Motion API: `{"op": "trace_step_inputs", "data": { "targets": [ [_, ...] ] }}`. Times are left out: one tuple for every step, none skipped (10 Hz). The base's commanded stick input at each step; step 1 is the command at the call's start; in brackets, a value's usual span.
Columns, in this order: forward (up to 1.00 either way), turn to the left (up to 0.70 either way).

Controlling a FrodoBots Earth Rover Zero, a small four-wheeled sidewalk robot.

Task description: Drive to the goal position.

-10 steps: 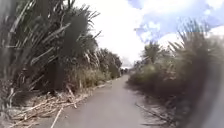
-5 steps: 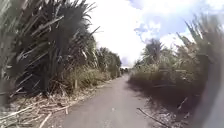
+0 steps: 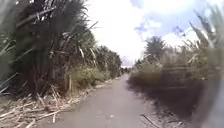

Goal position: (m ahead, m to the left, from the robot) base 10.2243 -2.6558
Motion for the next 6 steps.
{"op": "trace_step_inputs", "data": {
  "targets": [
    [0.7, 0.0],
    [0.7, 0.0],
    [0.7, 0.0],
    [0.7, 0.0],
    [0.7, 0.0],
    [0.7, 0.0]
  ]
}}
